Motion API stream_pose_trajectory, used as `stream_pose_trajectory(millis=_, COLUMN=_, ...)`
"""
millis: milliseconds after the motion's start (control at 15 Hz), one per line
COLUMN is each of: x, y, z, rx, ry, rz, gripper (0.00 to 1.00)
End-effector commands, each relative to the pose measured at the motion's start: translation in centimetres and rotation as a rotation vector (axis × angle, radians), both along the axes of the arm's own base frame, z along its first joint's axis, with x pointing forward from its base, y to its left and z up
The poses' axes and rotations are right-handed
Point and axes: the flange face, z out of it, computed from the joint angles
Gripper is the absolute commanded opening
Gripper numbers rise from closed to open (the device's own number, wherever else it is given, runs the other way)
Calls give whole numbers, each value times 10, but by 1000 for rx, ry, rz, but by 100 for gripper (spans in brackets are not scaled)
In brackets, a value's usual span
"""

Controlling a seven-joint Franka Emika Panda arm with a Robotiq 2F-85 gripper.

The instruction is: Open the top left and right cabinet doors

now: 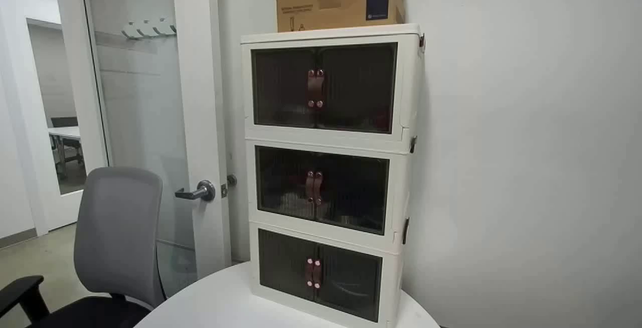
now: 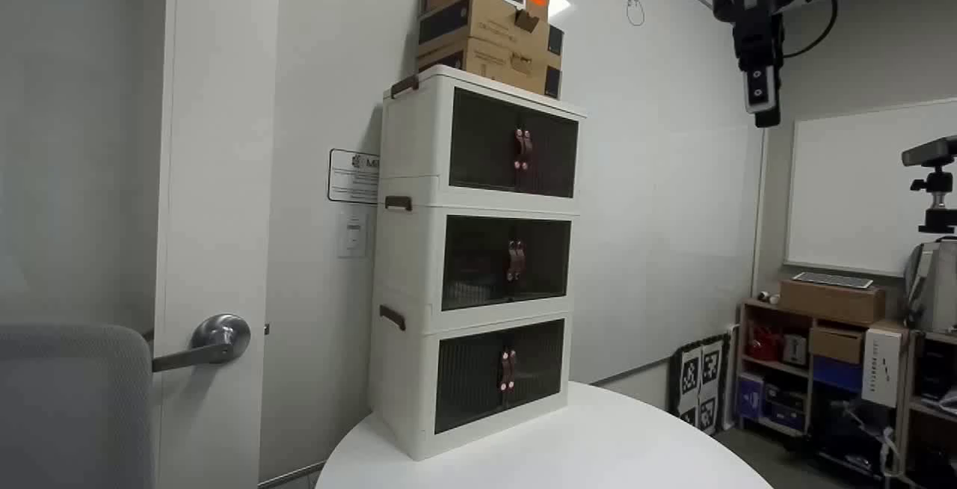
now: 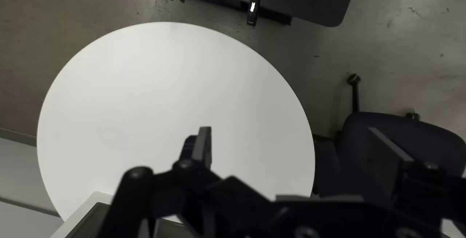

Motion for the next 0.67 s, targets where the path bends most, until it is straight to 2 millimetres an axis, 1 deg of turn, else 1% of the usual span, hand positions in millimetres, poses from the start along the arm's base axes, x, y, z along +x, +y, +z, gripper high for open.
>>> stream_pose_trajectory(millis=0, x=0, y=0, z=1, rx=0, ry=0, rz=0, gripper=100)
stream_pose_trajectory(millis=200, x=7, y=-14, z=9, rx=-44, ry=-62, rz=0, gripper=100)
stream_pose_trajectory(millis=600, x=31, y=-47, z=35, rx=-237, ry=-292, rz=-20, gripper=100)
